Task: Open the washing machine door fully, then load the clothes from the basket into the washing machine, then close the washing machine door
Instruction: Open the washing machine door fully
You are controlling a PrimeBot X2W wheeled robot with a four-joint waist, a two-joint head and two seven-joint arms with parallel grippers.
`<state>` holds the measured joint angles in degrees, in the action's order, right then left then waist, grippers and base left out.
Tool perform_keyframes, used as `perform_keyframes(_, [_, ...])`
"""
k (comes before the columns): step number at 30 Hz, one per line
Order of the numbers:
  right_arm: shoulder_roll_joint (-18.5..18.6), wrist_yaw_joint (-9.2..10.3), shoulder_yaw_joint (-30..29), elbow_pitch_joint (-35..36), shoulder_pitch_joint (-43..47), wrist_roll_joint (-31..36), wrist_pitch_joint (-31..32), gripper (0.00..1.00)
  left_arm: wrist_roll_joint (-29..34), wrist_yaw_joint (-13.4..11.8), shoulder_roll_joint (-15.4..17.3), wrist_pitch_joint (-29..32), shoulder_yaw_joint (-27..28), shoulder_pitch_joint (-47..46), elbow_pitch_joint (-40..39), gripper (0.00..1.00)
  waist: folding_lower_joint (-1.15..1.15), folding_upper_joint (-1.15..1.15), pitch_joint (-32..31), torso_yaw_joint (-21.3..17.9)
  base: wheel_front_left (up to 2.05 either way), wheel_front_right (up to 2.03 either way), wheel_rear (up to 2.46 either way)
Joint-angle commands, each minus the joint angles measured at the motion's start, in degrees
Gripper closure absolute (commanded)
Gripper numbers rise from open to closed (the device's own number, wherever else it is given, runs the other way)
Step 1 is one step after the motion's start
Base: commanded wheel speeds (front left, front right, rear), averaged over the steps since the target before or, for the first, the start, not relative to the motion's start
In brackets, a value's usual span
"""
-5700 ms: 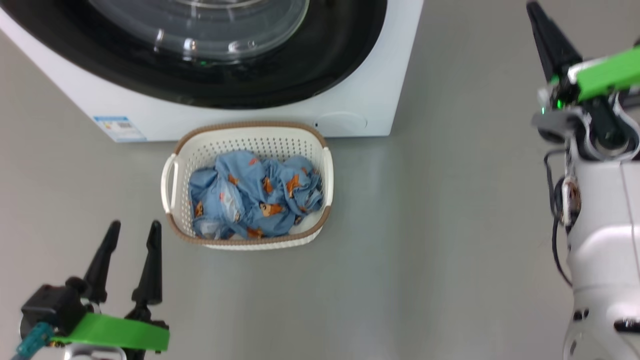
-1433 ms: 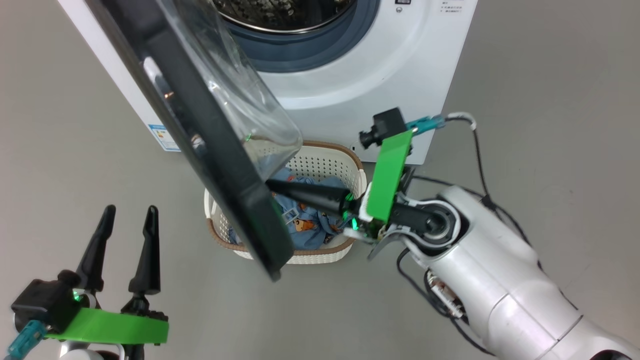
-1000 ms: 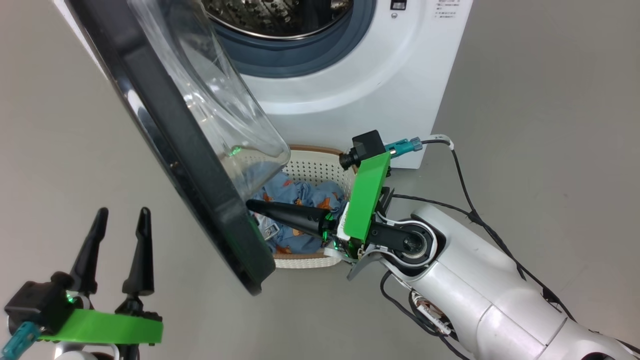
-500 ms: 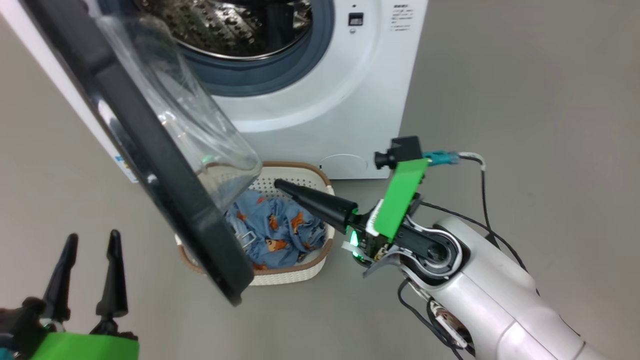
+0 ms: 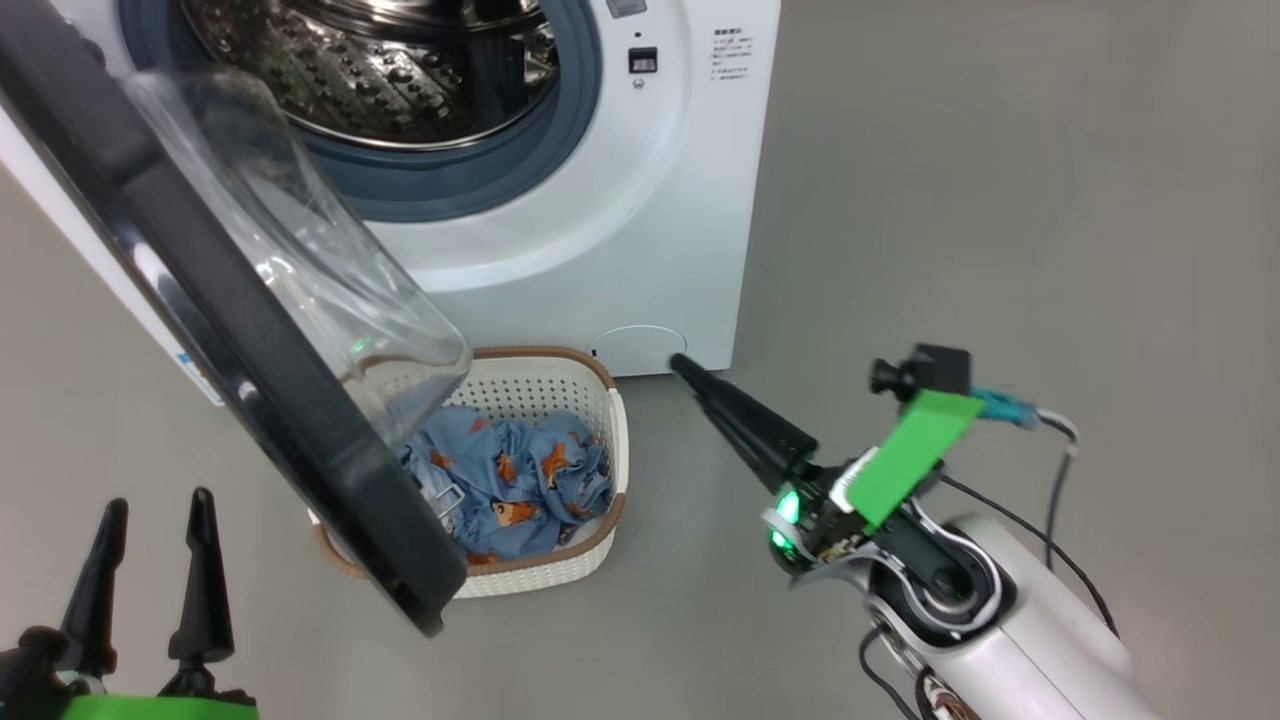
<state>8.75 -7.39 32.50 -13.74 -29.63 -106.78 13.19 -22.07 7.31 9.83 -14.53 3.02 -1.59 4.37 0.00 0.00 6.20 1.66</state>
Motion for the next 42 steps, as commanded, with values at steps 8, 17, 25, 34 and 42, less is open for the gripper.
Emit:
perform_keyframes(8, [0.3, -0.1, -5.6, 2.9, 4.0, 9.9, -13.5, 0.0, 1.0, 0.2, 0.7, -0.5, 2.7, -0.2, -1.8, 0.0, 0.0, 0.0, -0.3, -1.1, 0.0, 0.0, 0.0])
perform_keyframes(17, [3.1, -0.1, -6.3, -1.6, 3.0, 31.9, -27.4, 0.0, 1.0, 0.2, 0.4, -0.5, 2.6, -0.1, -2.2, 0.0, 0.0, 0.0, -0.2, -1.4, 0.0, 0.0, 0.0])
perform_keyframes(25, [-2.1, -0.1, -21.8, -0.1, 5.6, 61.0, -28.2, 0.0, 1.2, 0.2, 0.0, -0.5, 2.5, 0.2, -2.6, 0.0, 0.0, 0.0, -0.6, -1.3, 0.0, 0.0, 0.0])
perform_keyframes(34, [-5.0, -0.1, -27.3, 6.2, 12.7, 82.3, -28.2, 0.0, 1.6, 0.2, -0.4, -0.5, 2.2, 0.8, -2.9, 0.0, 0.0, 0.0, -1.3, -1.1, 0.0, 0.0, 0.0])
perform_keyframes(42, [-5.6, -0.1, -29.3, 9.6, 20.1, 92.3, -28.2, 0.0, 2.0, 0.2, -0.6, -0.5, 2.2, 1.4, -2.9, 0.0, 0.0, 0.0, -2.1, -1.2, 0.0, 0.0, 0.0])
